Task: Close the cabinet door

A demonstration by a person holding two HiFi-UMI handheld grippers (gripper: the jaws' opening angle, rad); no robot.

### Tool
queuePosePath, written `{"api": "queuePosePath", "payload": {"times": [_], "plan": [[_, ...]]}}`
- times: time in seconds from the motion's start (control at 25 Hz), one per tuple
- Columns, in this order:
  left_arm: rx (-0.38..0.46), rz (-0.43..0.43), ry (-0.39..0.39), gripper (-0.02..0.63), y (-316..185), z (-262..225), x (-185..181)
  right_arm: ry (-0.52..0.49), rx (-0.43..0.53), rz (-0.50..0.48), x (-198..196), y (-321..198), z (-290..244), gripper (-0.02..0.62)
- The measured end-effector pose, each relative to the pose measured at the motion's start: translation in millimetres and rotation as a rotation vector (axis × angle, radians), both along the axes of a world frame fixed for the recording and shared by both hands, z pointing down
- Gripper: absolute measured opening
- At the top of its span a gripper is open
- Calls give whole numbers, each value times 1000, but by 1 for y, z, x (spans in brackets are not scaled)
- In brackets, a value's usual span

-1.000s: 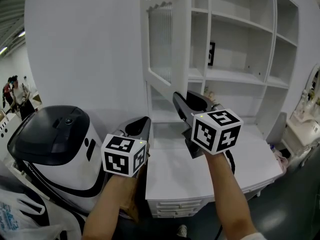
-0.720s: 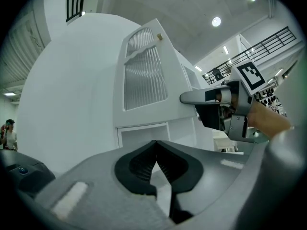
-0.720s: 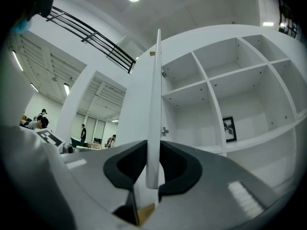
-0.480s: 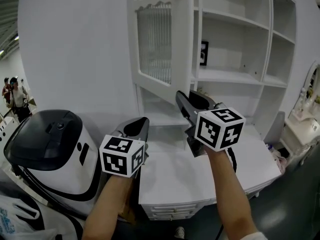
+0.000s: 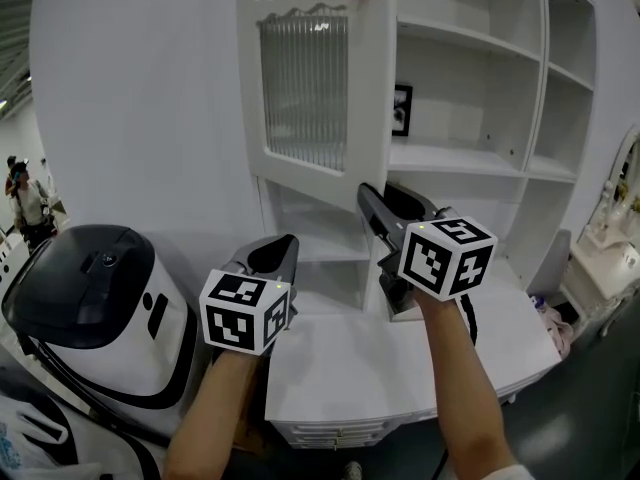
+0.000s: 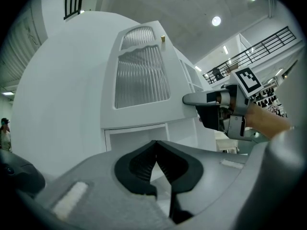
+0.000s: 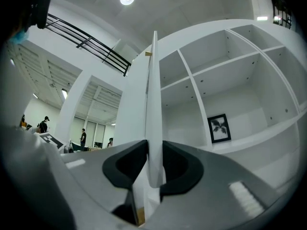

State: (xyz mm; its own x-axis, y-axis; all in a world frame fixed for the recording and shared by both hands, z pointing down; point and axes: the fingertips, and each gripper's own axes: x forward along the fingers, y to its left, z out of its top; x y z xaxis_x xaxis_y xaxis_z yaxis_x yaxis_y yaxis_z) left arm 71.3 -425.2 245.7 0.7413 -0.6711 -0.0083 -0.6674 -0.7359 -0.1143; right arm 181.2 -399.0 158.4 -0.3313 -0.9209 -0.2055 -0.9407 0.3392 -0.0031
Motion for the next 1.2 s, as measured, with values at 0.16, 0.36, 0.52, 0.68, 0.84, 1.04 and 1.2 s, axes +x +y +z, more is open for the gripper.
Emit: {"api": "queuePosePath", "payload": {"times": [0.16, 0.36, 0.52, 0.68, 0.84, 1.04, 1.2], "plan": [[4, -1, -1, 5, -9, -2, 12, -8, 2, -9, 14, -10, 0, 101], [7, -4, -3, 5, -21, -4, 27, -10, 5, -10, 30, -24, -1, 114], [4, -8, -4, 5, -30, -6, 38, -11, 6, -8, 42, -35, -1, 123], [6, -11, -6, 5, -37, -6, 44, -12, 11, 5, 50, -44, -1, 133], [3, -19, -12, 5, -46, -5, 50, -4, 20, 32, 60, -54, -2, 144], [1, -25, -14, 5, -55, -4, 57, 11, 27, 72, 73, -65, -2, 156], [5, -31, -13, 5, -63, -6, 59, 21, 22, 102, 80, -76, -2, 161]]}}
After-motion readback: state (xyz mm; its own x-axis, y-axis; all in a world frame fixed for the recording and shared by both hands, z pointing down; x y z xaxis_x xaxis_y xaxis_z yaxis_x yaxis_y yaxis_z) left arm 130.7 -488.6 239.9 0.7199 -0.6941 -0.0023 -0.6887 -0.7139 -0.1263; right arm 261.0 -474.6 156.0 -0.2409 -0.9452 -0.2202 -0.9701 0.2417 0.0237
